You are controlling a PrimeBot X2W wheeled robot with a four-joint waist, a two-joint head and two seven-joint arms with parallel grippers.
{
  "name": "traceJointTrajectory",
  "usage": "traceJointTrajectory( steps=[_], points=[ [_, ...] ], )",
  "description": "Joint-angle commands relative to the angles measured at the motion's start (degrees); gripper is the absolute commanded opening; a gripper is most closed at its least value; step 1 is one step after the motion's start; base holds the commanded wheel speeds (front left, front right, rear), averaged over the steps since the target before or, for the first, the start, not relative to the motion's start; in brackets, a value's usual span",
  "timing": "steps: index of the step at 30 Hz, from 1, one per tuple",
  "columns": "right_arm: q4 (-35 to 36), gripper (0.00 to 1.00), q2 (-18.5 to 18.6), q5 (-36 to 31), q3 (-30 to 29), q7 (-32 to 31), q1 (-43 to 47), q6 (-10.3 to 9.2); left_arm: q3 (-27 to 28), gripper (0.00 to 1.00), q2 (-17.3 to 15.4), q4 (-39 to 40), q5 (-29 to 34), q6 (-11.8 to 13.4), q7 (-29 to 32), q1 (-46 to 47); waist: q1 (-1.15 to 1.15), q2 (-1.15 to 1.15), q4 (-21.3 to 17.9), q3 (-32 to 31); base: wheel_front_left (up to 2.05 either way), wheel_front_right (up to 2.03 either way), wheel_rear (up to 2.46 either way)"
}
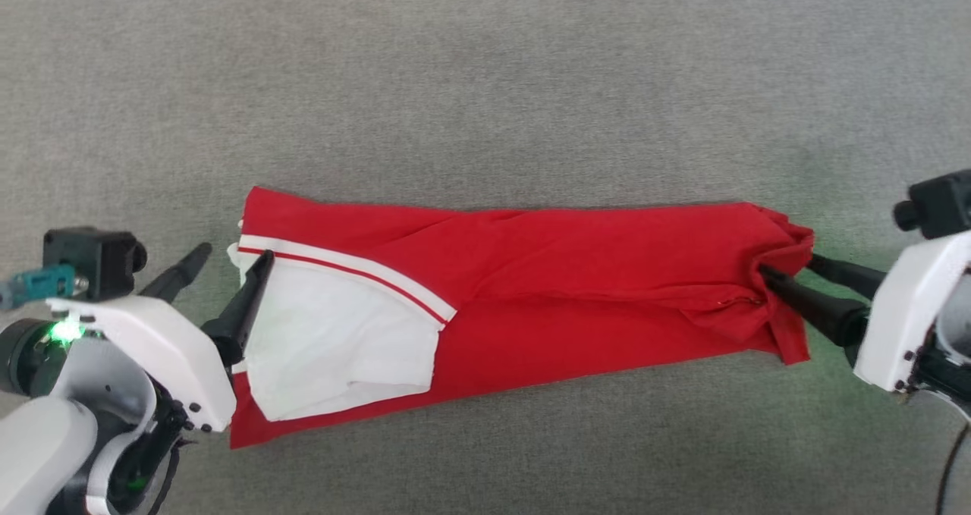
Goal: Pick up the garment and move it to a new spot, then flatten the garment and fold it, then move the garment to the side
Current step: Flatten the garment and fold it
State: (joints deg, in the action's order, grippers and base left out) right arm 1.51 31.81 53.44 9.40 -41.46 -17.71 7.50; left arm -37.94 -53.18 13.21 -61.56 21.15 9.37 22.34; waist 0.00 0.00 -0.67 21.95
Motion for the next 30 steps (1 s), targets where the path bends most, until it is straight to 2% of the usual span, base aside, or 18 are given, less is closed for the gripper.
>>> traceJointTrajectory(
  steps=[1,8,13,14,15,16,19,21,30],
  points=[
    [-1.3,1.0,-0.8,-0.3,0.8,-1.6,-1.6,-0.03,0.6,1.0,0.9,-0.8,0.9,-0.6,-3.3,-1.4,0.0,0.0,0.7,0.3,0.0,0.0,0.0],
    [-9.1,1.0,-3.8,-0.4,6.1,-6.1,-6.3,-0.04,2.3,1.0,5.3,-5.6,3.6,-2.6,-16.0,-4.3,0.0,0.0,2.2,0.7,0.0,0.0,0.0],
    [-14.4,1.0,-5.6,1.3,10.0,-9.6,-7.6,-0.04,3.3,1.0,8.3,-9.4,4.3,-4.3,-22.1,-5.8,0.0,0.0,3.0,0.8,0.0,0.0,0.0],
    [-15.1,0.93,-5.8,2.1,11.1,-10.7,-7.8,-0.03,3.7,1.0,9.2,-10.3,4.8,-4.6,-23.0,-6.1,0.0,0.0,3.2,0.8,0.0,0.0,0.0],
    [-15.5,0.36,-6.0,3.1,11.9,-11.3,-8.0,-0.02,4.2,1.0,10.2,-11.4,5.4,-4.9,-23.6,-6.4,0.0,0.0,3.3,0.8,0.0,0.0,0.0],
    [-15.6,0.0,-6.0,3.8,12.4,-11.5,-8.3,-0.02,4.6,1.0,11.4,-12.3,5.5,-5.3,-24.0,-7.0,0.0,0.0,3.4,0.8,0.0,0.0,0.0],
    [-16.0,0.0,-5.2,5.6,11.9,-10.1,-9.5,-0.02,7.7,1.0,15.1,-14.4,7.8,-6.5,-24.6,-8.0,0.0,0.0,3.8,0.6,0.0,0.0,0.0],
    [-16.1,0.0,-4.2,6.8,10.8,-9.0,-10.1,-0.03,11.9,1.0,18.2,-15.1,11.0,-7.4,-24.6,-9.3,0.0,0.0,3.9,0.4,0.0,0.0,0.0],
    [-16.4,0.0,1.3,9.0,4.9,-5.0,-9.9,-0.08,27.7,1.0,30.5,-17.5,23.4,-17.2,-24.6,-17.8,0.0,0.0,3.1,-0.9,0.0,0.0,0.0]
  ],
)
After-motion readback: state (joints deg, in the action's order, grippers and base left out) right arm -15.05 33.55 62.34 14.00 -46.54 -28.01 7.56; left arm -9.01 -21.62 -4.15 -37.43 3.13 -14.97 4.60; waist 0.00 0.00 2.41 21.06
